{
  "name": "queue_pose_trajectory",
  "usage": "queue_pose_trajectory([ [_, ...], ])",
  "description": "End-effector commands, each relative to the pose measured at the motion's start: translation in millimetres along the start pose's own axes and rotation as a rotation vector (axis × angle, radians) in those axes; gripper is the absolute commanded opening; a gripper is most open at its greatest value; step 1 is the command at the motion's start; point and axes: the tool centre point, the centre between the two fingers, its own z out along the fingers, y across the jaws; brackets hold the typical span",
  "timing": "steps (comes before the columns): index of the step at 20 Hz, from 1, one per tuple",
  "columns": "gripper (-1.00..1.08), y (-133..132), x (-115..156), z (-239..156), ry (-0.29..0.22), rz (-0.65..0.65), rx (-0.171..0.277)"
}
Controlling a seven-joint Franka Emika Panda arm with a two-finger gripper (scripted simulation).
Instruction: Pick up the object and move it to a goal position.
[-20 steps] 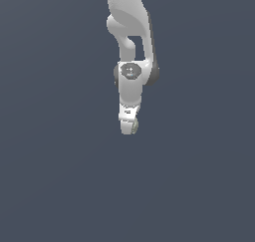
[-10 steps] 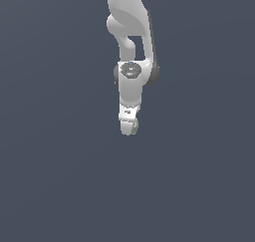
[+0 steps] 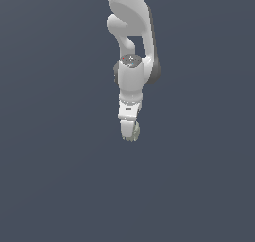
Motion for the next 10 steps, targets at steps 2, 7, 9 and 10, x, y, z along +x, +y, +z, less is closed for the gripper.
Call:
queue_pose_trajectory([
  [2, -1.00, 32, 8, -23, 0.024, -0.006, -0.107],
  [7, -1.00, 82, 20, -71, 0.066, -0.017, -0.296],
  [9, -1.00, 99, 24, -94, 0.083, -0.021, -0.372],
  [10, -1.00, 107, 26, -105, 0.092, -0.024, -0.410],
])
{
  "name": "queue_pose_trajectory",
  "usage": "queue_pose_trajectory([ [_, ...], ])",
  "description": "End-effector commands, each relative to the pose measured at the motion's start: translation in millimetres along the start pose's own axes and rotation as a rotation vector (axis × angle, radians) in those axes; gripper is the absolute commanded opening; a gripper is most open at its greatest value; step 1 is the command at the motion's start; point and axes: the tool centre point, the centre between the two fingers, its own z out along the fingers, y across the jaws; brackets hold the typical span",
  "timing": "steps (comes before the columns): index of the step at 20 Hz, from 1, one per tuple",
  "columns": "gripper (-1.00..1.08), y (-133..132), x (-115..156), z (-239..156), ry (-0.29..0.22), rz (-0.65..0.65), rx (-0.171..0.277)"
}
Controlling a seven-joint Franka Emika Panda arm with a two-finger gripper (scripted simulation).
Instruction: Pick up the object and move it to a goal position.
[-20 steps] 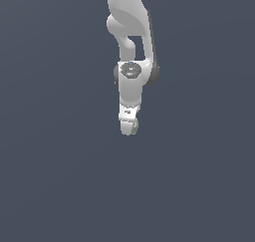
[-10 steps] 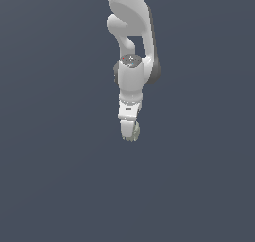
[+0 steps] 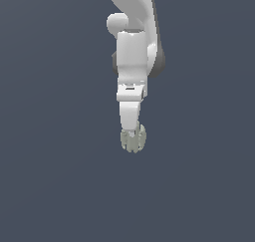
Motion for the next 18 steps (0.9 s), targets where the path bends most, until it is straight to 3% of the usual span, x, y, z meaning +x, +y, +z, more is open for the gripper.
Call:
queue_pose_trajectory([
  [1, -1.00, 29, 7, -20, 0.022, -0.006, -0.096],
  [12, -1.00, 121, 30, -129, 0.108, -0.028, -0.485],
  [18, -1.00, 143, 36, -181, 0.143, -0.037, -0.637],
])
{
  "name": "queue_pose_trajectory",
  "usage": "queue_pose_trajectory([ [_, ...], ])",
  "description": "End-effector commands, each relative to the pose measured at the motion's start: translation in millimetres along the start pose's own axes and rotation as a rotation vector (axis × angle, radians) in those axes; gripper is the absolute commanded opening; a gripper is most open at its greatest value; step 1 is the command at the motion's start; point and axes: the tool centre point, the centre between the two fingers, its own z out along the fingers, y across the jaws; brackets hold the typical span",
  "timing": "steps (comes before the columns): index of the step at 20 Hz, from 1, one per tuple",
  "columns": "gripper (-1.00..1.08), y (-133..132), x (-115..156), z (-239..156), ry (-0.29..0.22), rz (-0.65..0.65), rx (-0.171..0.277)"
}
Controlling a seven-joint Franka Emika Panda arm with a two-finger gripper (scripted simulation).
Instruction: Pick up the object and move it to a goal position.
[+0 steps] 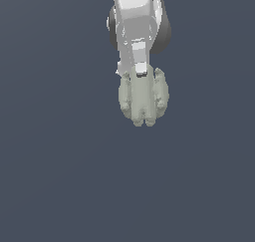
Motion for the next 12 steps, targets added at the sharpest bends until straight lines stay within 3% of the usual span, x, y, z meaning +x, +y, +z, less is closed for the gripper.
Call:
queue_pose_trajectory([
  [1, -1.00, 16, 4, -11, 0.013, -0.003, -0.055],
  [6, -1.00, 36, 8, -27, 0.029, -0.007, -0.124],
  [12, -1.00, 44, 10, -35, 0.035, -0.008, -0.152],
])
